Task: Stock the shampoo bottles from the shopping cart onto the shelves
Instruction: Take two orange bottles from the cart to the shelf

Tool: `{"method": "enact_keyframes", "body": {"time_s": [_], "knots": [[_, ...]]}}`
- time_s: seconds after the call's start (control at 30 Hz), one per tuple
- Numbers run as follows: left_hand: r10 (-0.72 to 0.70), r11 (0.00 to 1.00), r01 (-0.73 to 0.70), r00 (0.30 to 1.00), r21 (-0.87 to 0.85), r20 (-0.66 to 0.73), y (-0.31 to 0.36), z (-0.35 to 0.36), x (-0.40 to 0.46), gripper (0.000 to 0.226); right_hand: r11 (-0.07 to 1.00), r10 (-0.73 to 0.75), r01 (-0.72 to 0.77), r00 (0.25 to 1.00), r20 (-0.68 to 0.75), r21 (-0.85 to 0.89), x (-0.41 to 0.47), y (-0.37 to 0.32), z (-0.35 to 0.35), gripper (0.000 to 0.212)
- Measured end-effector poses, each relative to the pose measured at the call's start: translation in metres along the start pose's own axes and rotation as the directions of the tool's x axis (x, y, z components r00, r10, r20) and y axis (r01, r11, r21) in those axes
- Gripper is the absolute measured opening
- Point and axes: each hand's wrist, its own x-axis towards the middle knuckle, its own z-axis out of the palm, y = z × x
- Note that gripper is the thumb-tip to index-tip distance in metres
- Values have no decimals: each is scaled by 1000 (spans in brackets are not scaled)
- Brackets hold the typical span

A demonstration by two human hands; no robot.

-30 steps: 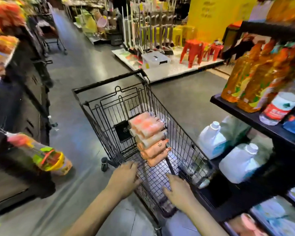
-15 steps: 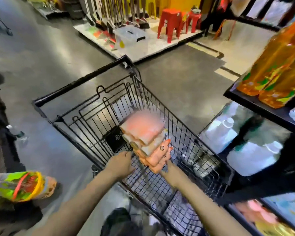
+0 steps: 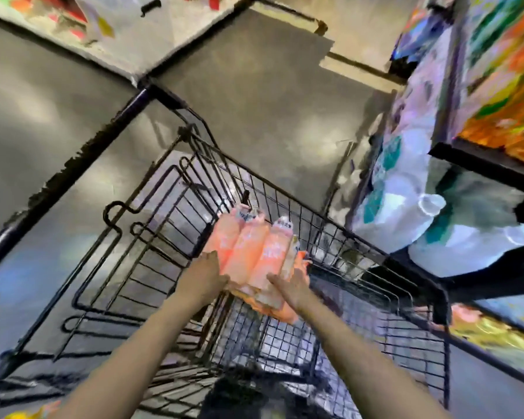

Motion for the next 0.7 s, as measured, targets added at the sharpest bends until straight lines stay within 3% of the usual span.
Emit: {"method": "enact_keyframes", "body": {"time_s": [0.07, 0.1, 0.23, 0.4, 0.6, 0.7], "knots": [[-1, 1000, 2, 1000, 14, -20, -4, 1, 22, 53, 1000, 10, -9, 998, -58, 21, 20, -5, 8, 61], [-20, 1000, 20, 999, 9, -38, -4, 0, 29, 49, 999, 24, -22, 996, -85, 23, 29, -8, 12, 57], [-91, 995, 88, 994, -56, -59, -3, 5, 54, 52, 992, 115, -106, 980, -160, 62, 60, -12, 27, 53], [-108, 991, 117, 986, 67, -130, -5, 26, 72, 75, 977, 207, -214, 947, -246, -3, 71, -11, 39, 82], [-193, 974, 212, 960, 75, -204, -5, 33, 84, 48, 974, 223, -223, 943, -246, 29, 77, 2, 31, 63], [-226, 961, 252, 953, 111, -200, -2, 37, 86, 55, 973, 222, -203, 954, -200, 112, 68, 7, 20, 50]]}}
